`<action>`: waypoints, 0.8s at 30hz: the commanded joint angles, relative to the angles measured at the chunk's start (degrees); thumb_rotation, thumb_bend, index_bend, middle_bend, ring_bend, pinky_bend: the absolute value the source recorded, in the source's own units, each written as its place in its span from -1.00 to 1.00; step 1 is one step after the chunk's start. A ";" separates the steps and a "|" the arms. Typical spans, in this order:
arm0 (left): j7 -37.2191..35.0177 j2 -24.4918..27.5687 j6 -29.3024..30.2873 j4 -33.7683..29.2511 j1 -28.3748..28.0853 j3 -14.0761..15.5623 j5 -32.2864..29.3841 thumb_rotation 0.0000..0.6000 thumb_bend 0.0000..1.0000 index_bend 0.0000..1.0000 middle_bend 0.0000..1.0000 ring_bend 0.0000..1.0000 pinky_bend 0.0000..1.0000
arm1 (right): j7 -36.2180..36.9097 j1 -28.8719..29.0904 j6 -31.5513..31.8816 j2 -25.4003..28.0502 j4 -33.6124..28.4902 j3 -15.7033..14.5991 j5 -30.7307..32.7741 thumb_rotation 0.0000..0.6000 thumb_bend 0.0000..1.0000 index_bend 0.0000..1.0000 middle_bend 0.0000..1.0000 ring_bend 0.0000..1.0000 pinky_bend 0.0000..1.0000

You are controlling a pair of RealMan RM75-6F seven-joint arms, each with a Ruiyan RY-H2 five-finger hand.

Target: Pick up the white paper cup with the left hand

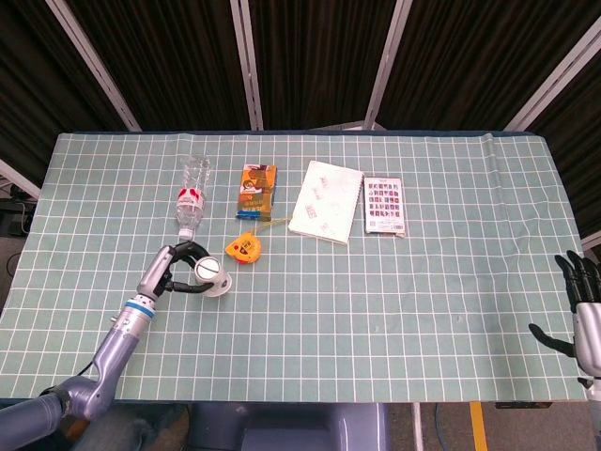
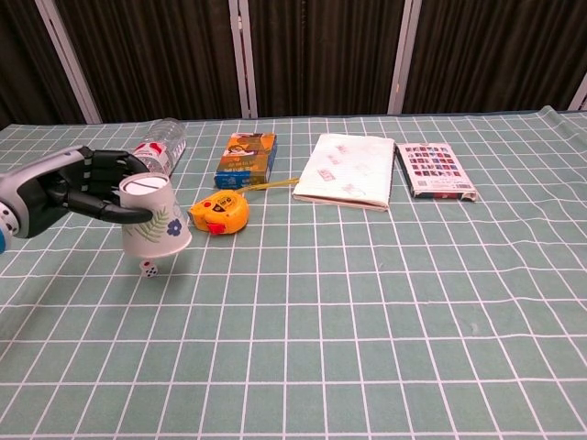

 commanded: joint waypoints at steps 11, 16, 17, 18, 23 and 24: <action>-0.38 -2.06 -1.84 5.24 -0.65 1.08 -1.02 1.00 -0.93 -0.01 -0.20 -0.24 -0.14 | 0.30 -0.05 0.05 0.09 0.13 0.01 0.00 1.00 -1.00 -1.00 -1.00 -1.00 -1.00; -0.18 -2.34 -2.47 6.48 -0.70 1.64 -1.12 1.00 -0.93 -0.04 -0.32 -0.37 -0.23 | 0.00 -0.05 0.20 -0.08 0.07 0.13 0.12 1.00 -1.00 -1.00 -1.00 -1.00 -1.00; -0.14 -2.47 -2.41 6.78 -0.67 1.76 -1.06 1.00 -0.93 -0.10 -0.51 -0.57 -0.41 | -0.07 -0.05 0.24 -0.10 0.06 0.13 0.08 1.00 -1.00 -1.00 -1.00 -1.00 -1.00; -0.18 -2.50 -2.43 6.90 -0.68 1.88 -0.92 1.00 -0.92 -0.18 -0.67 -0.72 -0.58 | -0.08 -0.05 0.25 -0.11 0.04 0.12 0.06 1.00 -1.00 -1.00 -1.00 -1.00 -1.00; -2.76 0.67 -2.08 4.71 -0.61 3.87 2.50 1.00 -0.94 -0.97 -1.00 -1.00 -1.00 | -0.13 -0.18 0.70 -0.15 -0.01 0.19 -0.11 1.00 -1.00 -1.00 -1.00 -1.00 -1.00; -3.20 1.83 -1.15 3.72 -0.32 4.15 3.33 1.00 -0.95 -0.99 -1.00 -1.00 -1.00 | -0.10 -0.18 0.70 -0.12 -0.02 0.15 -0.21 1.00 -1.00 -1.00 -1.00 -1.00 -1.00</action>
